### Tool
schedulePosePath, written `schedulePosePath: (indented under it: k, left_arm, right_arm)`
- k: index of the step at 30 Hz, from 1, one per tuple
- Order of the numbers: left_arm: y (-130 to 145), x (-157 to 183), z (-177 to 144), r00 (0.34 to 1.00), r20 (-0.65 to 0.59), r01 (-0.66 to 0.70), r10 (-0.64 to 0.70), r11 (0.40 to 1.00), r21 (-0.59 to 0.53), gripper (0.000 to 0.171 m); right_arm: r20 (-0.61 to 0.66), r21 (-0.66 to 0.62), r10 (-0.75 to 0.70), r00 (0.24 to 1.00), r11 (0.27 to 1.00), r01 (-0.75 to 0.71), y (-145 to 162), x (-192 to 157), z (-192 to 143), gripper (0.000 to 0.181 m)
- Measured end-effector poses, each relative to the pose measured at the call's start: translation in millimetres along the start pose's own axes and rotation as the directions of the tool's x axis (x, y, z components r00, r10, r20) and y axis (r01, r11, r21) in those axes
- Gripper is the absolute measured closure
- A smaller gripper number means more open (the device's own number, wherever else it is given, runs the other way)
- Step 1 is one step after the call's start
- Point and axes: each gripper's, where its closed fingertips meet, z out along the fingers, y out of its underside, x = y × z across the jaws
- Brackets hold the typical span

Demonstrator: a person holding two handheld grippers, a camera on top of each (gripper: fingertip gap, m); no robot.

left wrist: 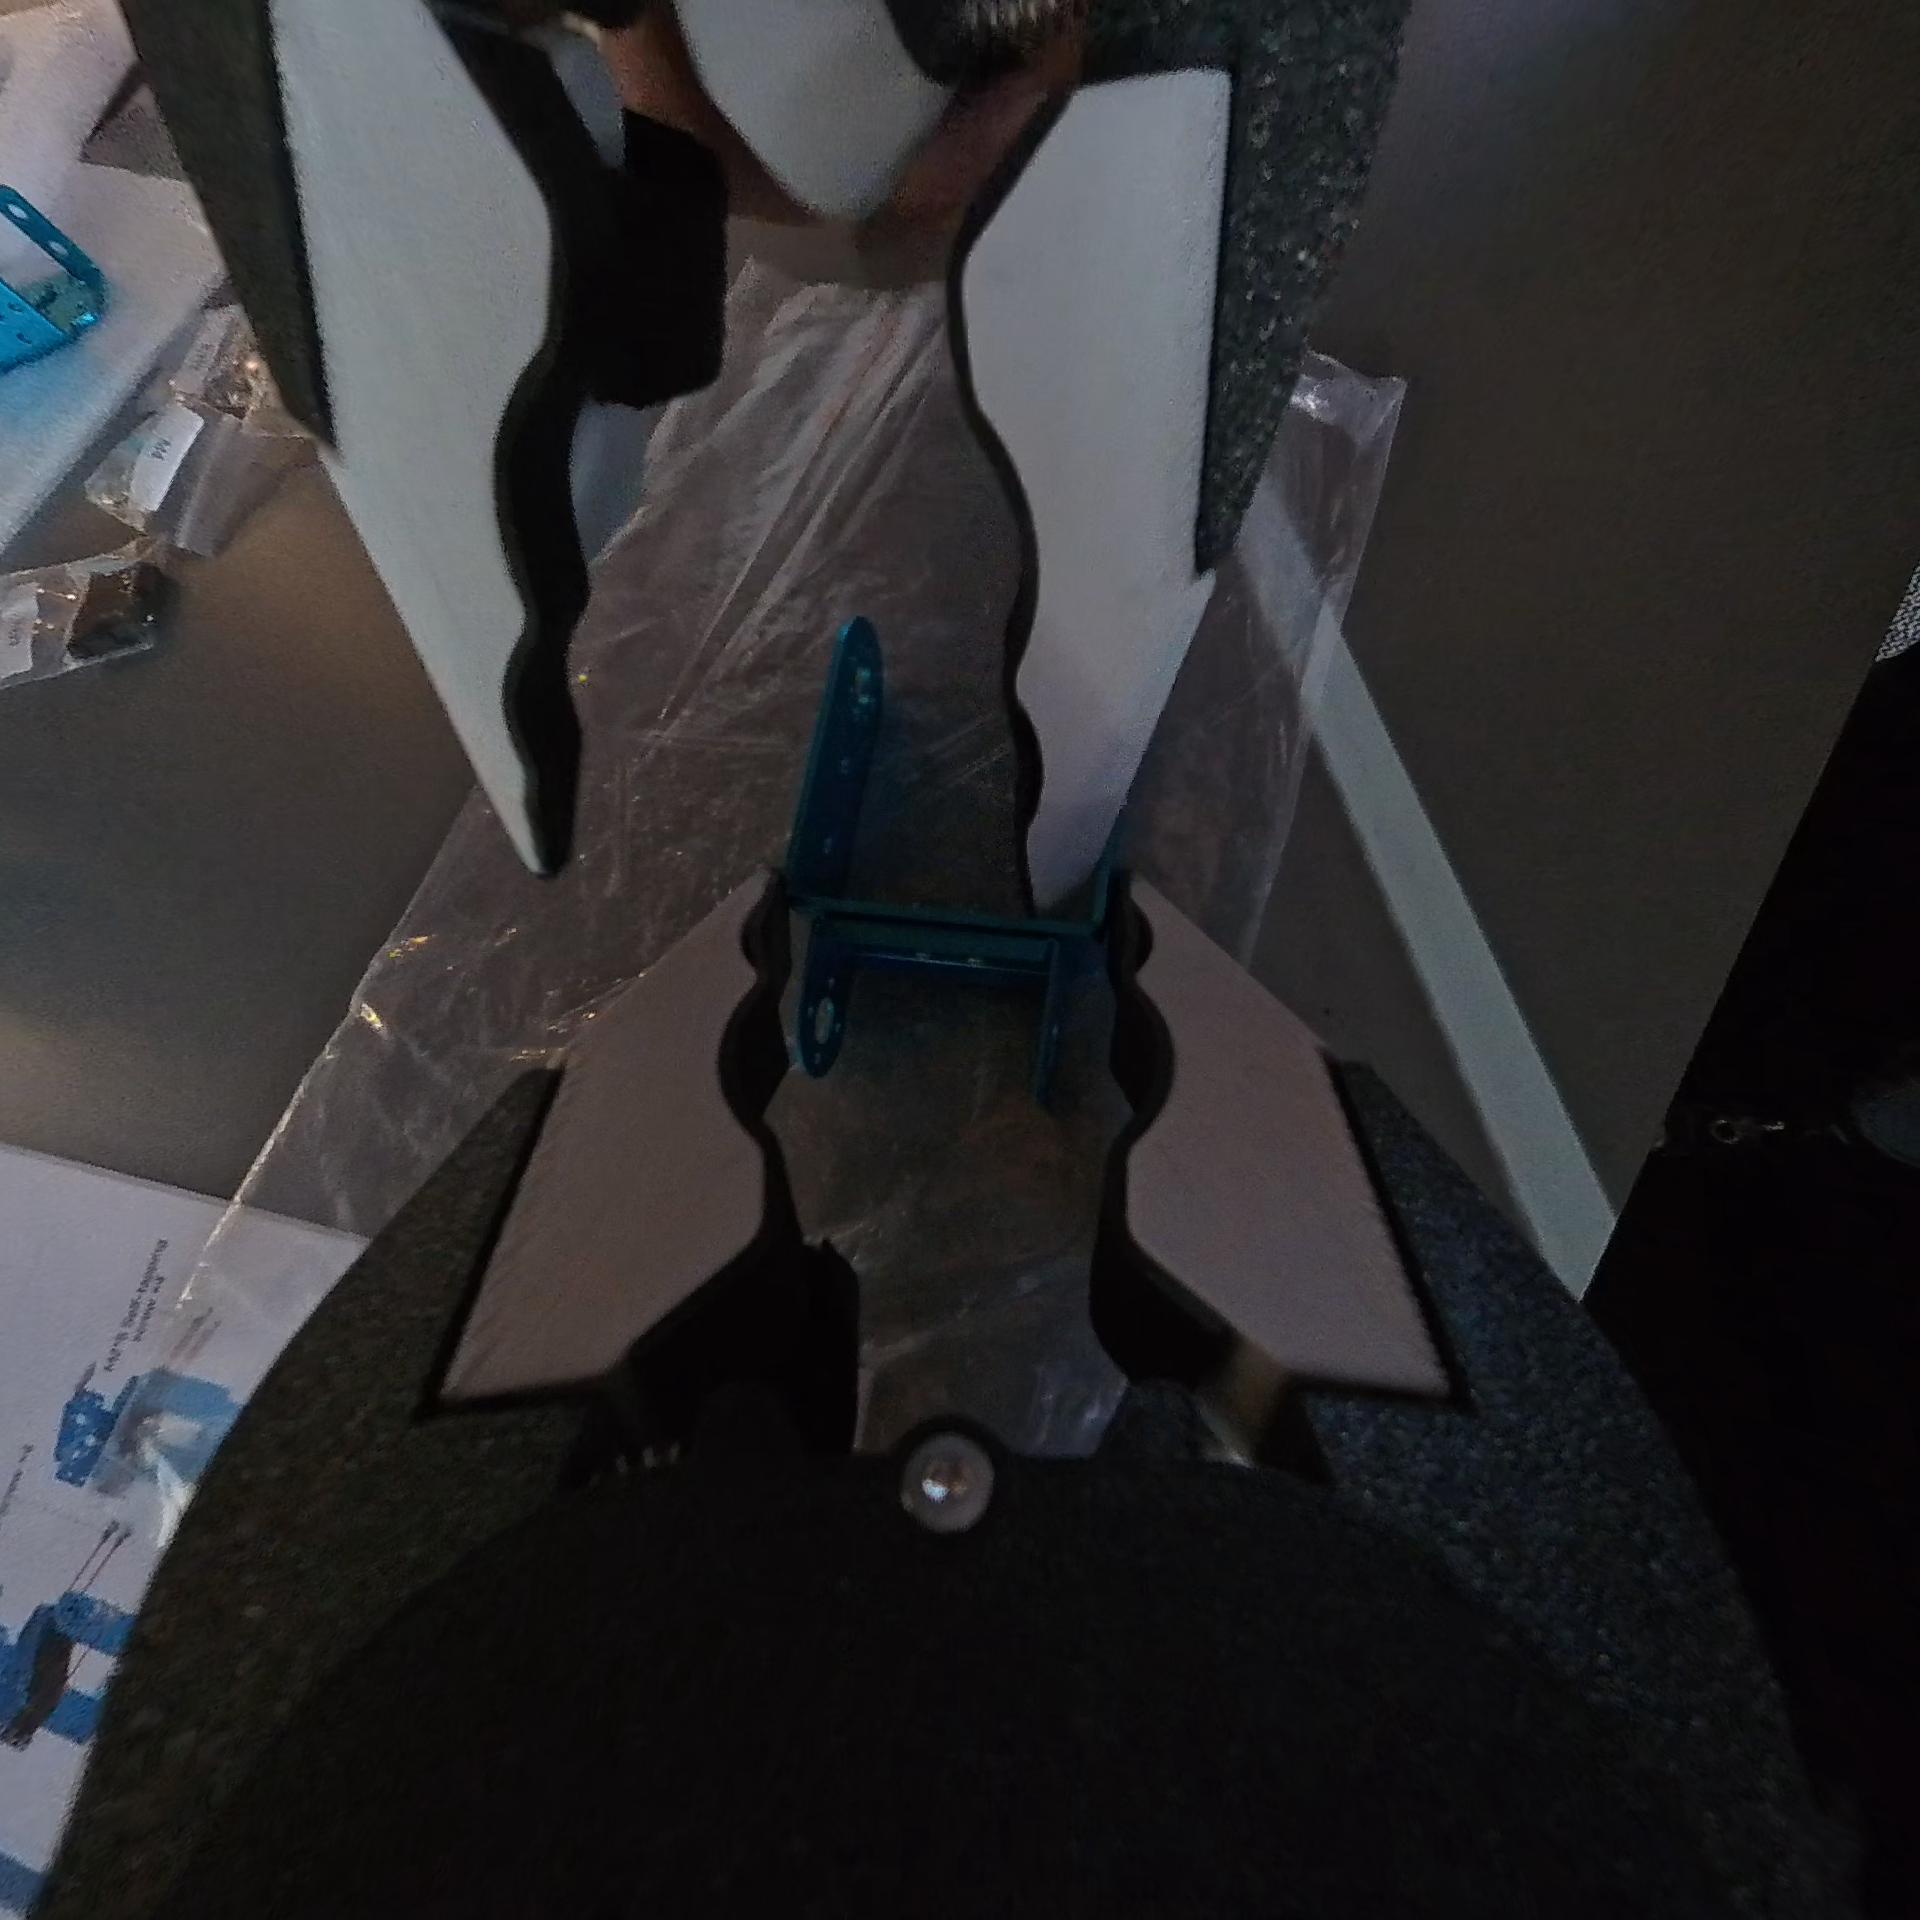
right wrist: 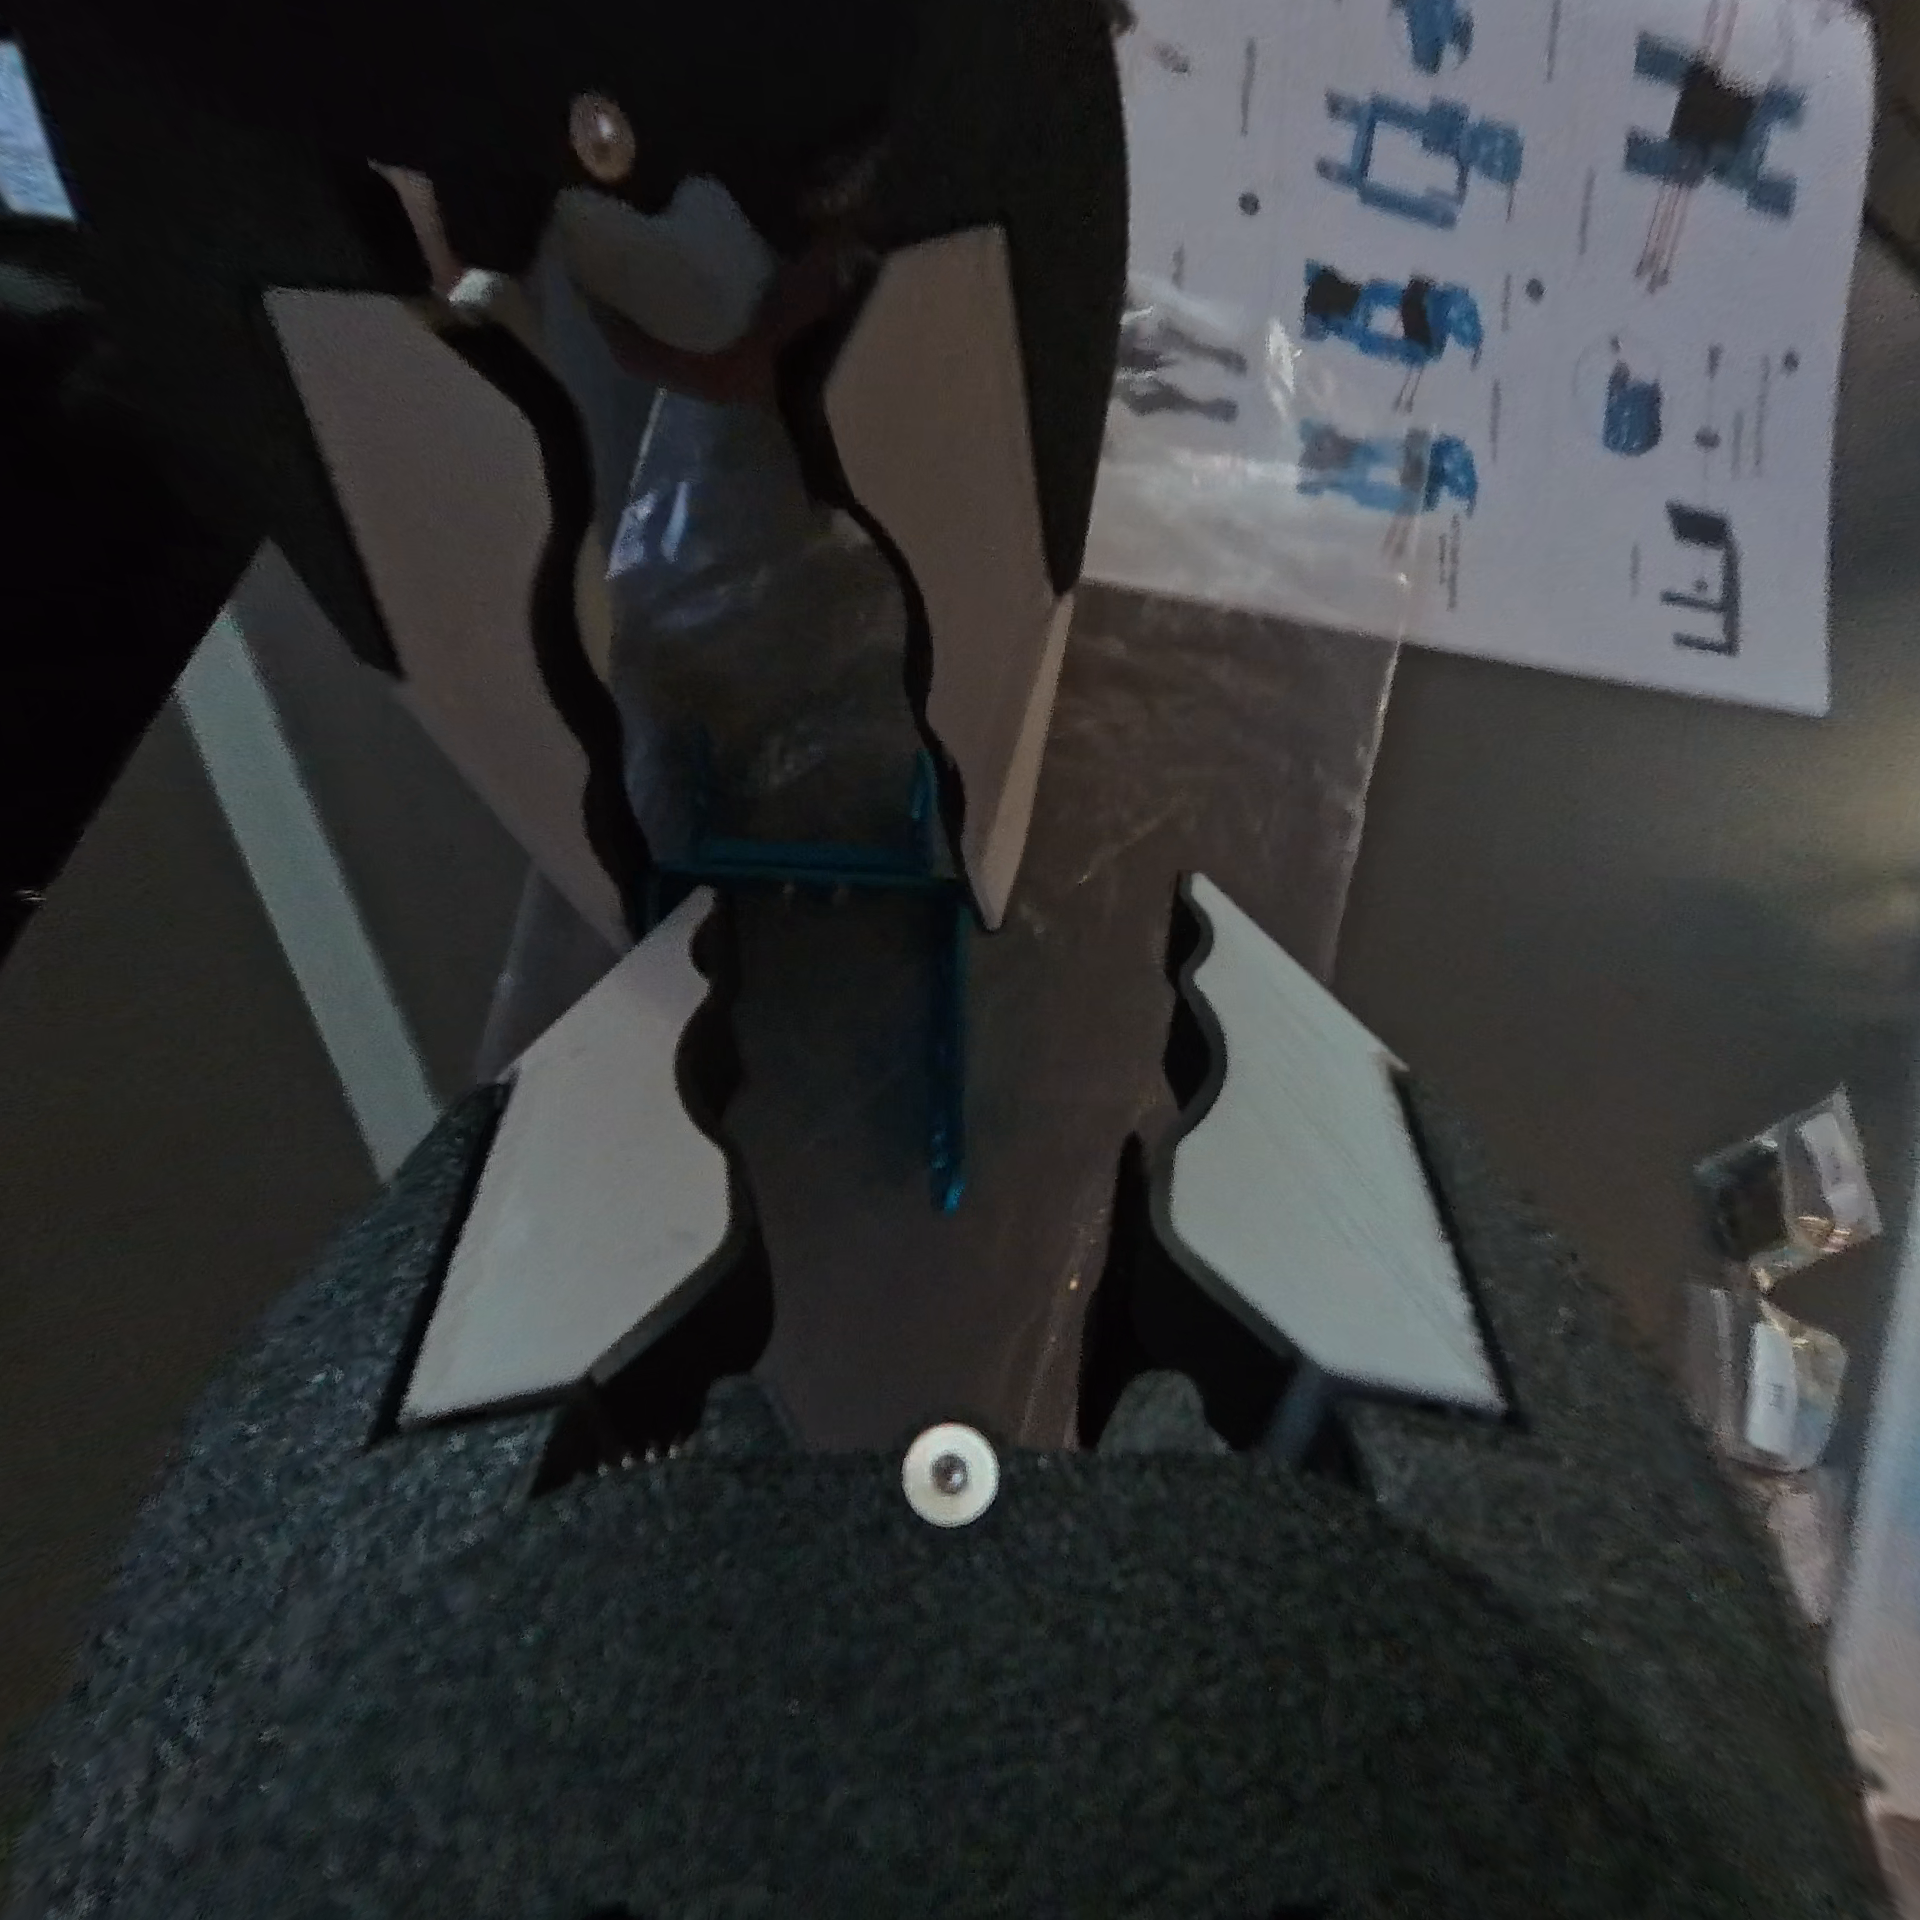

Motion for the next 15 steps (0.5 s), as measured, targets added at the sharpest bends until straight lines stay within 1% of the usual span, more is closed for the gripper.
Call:
schedulePosePath:
  k: [1,2,4,5,6,7,8,11,13,15]
  left_arm:
    - [0.1,0.0,-0.1,1.000,0.000,-0.001,0.001,1.000,0.000,0.110]
    - [0.0,0.0,-0.1,1.000,0.001,-0.001,0.001,1.000,0.000,0.110]
    - [0.0,-0.1,0.0,1.000,0.001,-0.001,0.001,1.000,0.000,0.110]
    - [0.0,-0.1,0.0,1.000,0.000,0.000,0.000,1.000,0.000,0.110]
    - [0.0,-0.1,0.0,1.000,0.000,0.000,0.000,1.000,0.000,0.110]
    - [-0.1,0.0,0.1,1.000,0.000,-0.001,0.001,1.000,0.000,0.110]
    - [-0.1,0.0,0.1,1.000,0.000,-0.001,0.001,1.000,0.000,0.110]
    - [-0.2,0.1,0.0,1.000,-0.001,0.000,0.000,1.000,0.000,0.110]
    - [-0.2,0.1,0.0,1.000,-0.001,0.000,0.000,1.000,0.000,0.110]
    - [-0.3,0.1,0.0,1.000,-0.001,-0.001,0.001,1.000,0.000,0.110]
  right_arm:
    - [-0.033,0.013,-0.010,0.999,1.000,0.010,-0.1,4.8,-0.6,0.094]
    - [-0.058,0.028,-0.017,0.998,0.999,0.018,-0.6,8.9,-2.3,0.097]
    - [-0.063,0.056,-0.004,0.998,0.998,0.008,-2.2,12.4,-5.6,0.094]
    - [-0.058,0.068,0.006,0.998,0.998,-0.003,-3.0,13.4,-7.6,0.098]
    - [-0.078,0.078,0.011,0.997,0.997,-0.005,-3.3,17.5,-10.4,0.108]
    - [-0.085,0.091,0.009,0.996,0.996,-0.002,-3.8,19.2,-12.9,0.110]
    - [-0.056,0.100,0.009,0.998,0.995,-0.004,-4.2,15.0,-13.9,0.109]
    - [-0.030,0.046,-0.011,1.000,0.999,0.012,4.2,6.7,-5.2,0.101]
    - [-0.062,0.023,-0.044,0.997,0.999,0.045,6.5,6.1,1.2,0.102]
    - [-0.072,0.032,-0.055,0.996,0.998,0.057,4.8,6.2,1.6,0.102]
